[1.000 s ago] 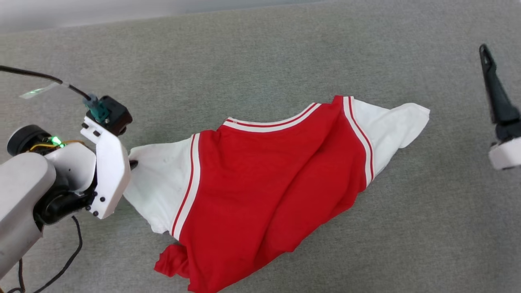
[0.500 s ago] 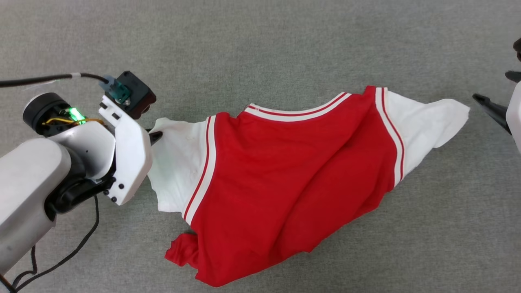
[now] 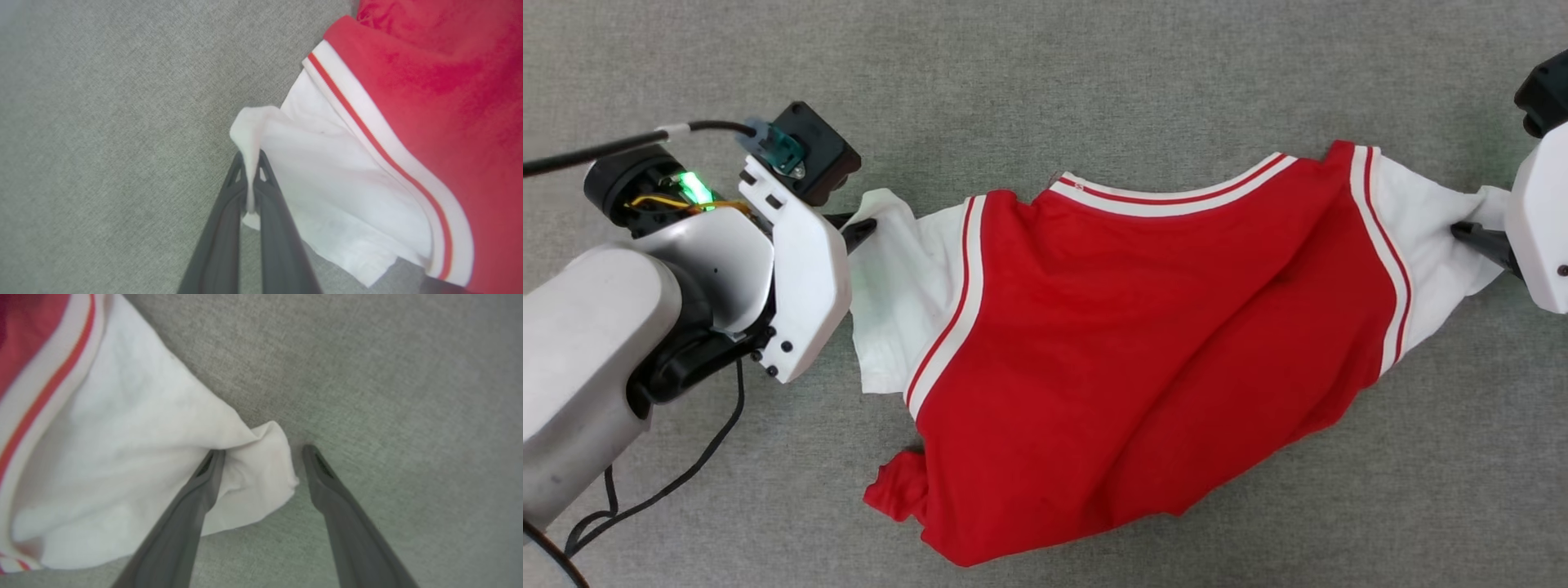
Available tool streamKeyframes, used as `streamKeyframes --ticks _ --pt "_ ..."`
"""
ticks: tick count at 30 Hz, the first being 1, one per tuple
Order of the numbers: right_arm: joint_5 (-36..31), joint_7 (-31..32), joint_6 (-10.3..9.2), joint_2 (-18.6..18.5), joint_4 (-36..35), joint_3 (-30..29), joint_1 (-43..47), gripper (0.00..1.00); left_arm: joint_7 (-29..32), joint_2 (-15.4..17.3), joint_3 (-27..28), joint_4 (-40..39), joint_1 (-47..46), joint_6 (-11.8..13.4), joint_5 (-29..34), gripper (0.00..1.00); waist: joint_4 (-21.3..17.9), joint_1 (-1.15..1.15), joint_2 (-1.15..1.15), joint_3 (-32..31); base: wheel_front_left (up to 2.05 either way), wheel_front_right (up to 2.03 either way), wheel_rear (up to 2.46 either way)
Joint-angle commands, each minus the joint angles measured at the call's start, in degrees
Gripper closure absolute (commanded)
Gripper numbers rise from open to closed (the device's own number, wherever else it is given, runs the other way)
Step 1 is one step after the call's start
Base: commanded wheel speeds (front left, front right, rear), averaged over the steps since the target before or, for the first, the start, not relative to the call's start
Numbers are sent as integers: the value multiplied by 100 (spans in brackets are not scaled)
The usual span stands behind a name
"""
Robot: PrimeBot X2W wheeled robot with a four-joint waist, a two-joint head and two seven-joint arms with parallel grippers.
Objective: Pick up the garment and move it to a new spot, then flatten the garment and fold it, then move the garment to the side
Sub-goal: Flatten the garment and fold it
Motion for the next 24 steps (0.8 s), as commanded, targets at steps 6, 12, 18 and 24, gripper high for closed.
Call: streamKeyframes --ticks 6,12,18,24 --pt "355 -108 8 -32 272 556 230 89 -73 -30 -41 99 42 -39 4 100 20 0 0 -22 0 0 0" --pt "333 -871 -1 -173 239 554 -274 100 -274 -66 -22 260 90 -94 -26 100 -91 0 0 -439 0 0 0" --pt "320 -1811 -1 -420 109 668 -408 100 -705 66 175 252 129 -70 -63 100 -189 0 0 -1040 0 0 0" --pt "341 -2452 -1 -670 -86 624 -556 100 -1113 216 453 101 33 63 8 100 -253 0 0 -1319 0 0 0"
